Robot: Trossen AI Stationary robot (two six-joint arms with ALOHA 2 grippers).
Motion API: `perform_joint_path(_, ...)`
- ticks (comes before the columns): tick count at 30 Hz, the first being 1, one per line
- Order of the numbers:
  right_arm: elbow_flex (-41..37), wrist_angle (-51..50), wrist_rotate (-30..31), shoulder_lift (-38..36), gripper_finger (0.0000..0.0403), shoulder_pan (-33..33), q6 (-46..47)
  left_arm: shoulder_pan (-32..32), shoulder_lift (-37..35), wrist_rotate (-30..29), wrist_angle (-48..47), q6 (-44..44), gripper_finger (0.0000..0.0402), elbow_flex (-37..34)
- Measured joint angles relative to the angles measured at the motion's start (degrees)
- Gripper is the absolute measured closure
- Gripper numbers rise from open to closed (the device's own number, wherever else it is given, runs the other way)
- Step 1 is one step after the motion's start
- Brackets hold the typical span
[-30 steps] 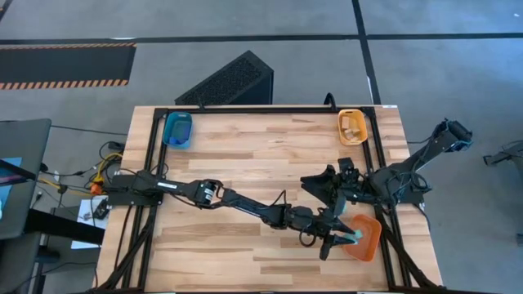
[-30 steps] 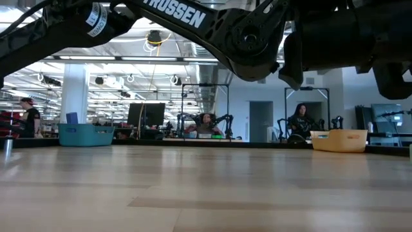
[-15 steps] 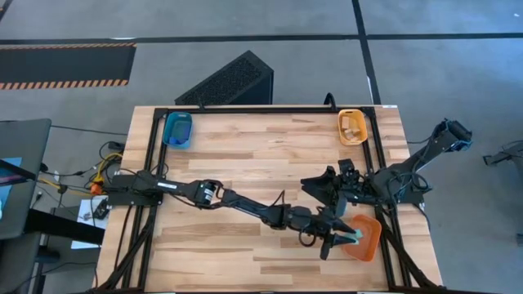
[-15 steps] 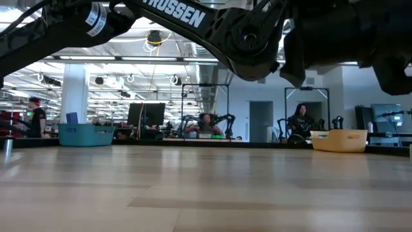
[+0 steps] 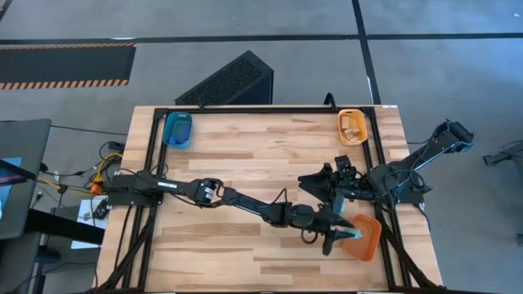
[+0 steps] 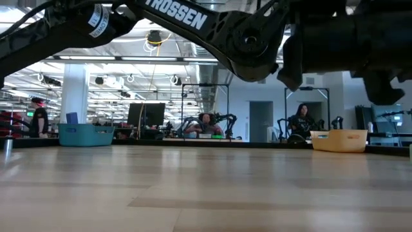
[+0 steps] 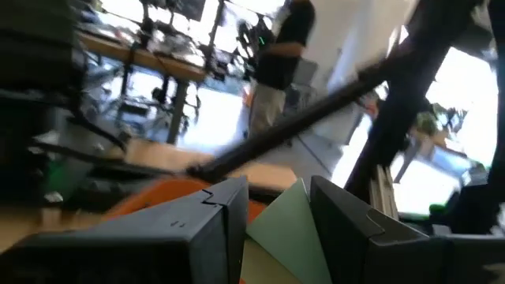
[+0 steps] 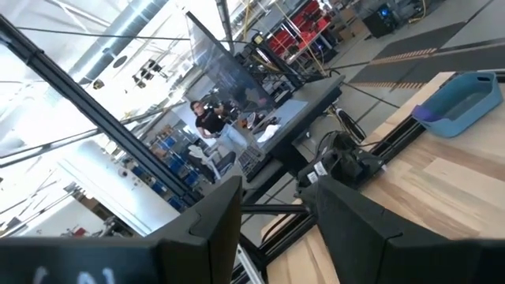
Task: Sort & place blocks by color
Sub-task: Put the top light blue block into the orange bin
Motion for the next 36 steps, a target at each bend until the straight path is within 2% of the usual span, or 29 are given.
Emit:
perform_joint_path(6,-0.02,-0.02,-0.11,0.00,0.0217,-0.17,0.15,-0.39,2.96,2.17,1.49,-0.51,0.0300,0.00)
perform_joint_path(24,-0.02,-0.20,-1.39,0.02,0.0217,-0.94,0.19,0.29,3.67,-3.99,9.24,-2.98,0.0300,0.15)
perform_joint_path(32,-0.02,-0.02,-4.49,0.02,0.0217,-3.23,1.07,0.20,3.67,-1.50,8.55,-2.24,0.0300,0.17)
perform_joint_path(36,-0.02,-0.05,-4.71,0.02,0.0217,-2.61,1.49,0.36,3.67,1.56,9.41,-2.29,0.0300,0.17)
